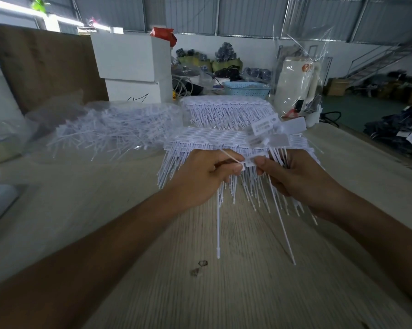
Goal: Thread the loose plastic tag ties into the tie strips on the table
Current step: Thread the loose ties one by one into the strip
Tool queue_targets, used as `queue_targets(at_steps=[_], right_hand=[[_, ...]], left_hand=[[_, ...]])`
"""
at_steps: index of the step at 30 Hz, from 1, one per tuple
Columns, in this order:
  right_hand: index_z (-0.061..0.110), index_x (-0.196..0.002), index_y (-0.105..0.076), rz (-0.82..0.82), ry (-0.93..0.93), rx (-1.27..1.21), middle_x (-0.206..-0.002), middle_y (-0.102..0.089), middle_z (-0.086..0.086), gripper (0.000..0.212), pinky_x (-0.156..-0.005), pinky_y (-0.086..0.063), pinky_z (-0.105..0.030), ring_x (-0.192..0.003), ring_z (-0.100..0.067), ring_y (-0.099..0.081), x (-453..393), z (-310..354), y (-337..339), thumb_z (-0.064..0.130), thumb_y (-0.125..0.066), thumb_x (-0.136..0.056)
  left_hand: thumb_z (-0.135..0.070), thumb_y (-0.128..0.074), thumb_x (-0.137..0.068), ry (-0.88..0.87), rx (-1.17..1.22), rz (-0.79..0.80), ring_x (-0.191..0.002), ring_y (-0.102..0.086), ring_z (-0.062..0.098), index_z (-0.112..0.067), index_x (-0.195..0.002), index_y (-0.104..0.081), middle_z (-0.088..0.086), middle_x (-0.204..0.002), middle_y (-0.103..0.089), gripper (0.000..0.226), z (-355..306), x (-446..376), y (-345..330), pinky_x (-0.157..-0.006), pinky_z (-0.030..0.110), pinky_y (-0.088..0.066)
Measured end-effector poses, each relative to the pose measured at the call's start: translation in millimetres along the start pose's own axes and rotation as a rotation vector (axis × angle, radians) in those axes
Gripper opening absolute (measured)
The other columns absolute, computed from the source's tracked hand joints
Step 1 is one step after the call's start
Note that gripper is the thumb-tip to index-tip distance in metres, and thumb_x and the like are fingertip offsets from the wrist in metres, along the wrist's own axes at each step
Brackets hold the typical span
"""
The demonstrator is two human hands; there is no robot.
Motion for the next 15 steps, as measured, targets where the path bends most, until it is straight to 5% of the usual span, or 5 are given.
queue_targets(at_steps=[5,11,15], right_hand=[[0.013,-0.066,-0.057,-0.022,0.098,0.092,-0.046,-0.038,0.013,0.034,-0.045,-0.026,-0.009,-0.04,-0.001,-0.034,2,6,0,0.019,-0.057,-0.099],[0.018,-0.067,-0.065,-0.001,-0.103,-0.086,-0.047,-0.037,0.007,0.04,-0.042,-0.025,-0.019,-0.041,-0.007,-0.03,1,-5,-1,0.049,-0.058,-0.09],[0.021,-0.062,-0.065,0.041,-0.144,-0.137,-0.051,-0.034,0.004,0.039,-0.041,-0.025,-0.019,-0.043,-0.009,-0.028,1,-6,-1,0.049,-0.061,-0.09]], left_hand=[[-0.008,-0.054,-0.101,0.078,0.27,0.101,-0.062,-0.067,0.025,-0.012,-0.089,-0.072,0.006,-0.079,-0.074,0.021,1,2,-5,-0.059,0.032,-0.051],[-0.011,-0.063,-0.096,0.082,0.304,0.033,-0.066,-0.069,0.021,-0.005,-0.107,-0.071,0.008,-0.082,-0.074,0.014,2,0,-1,-0.061,0.032,-0.054],[-0.014,-0.069,-0.093,0.084,0.233,-0.01,-0.071,-0.071,0.017,-0.012,-0.106,-0.072,0.001,-0.083,-0.075,0.014,3,0,1,-0.065,0.027,-0.055]])
Point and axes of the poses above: each hand's wrist, its own x-axis away from the middle knuckle, its own y-axis out of the back of the hand, z = x × y, the point moved 5 cm from there along -x, towards the middle knuckle
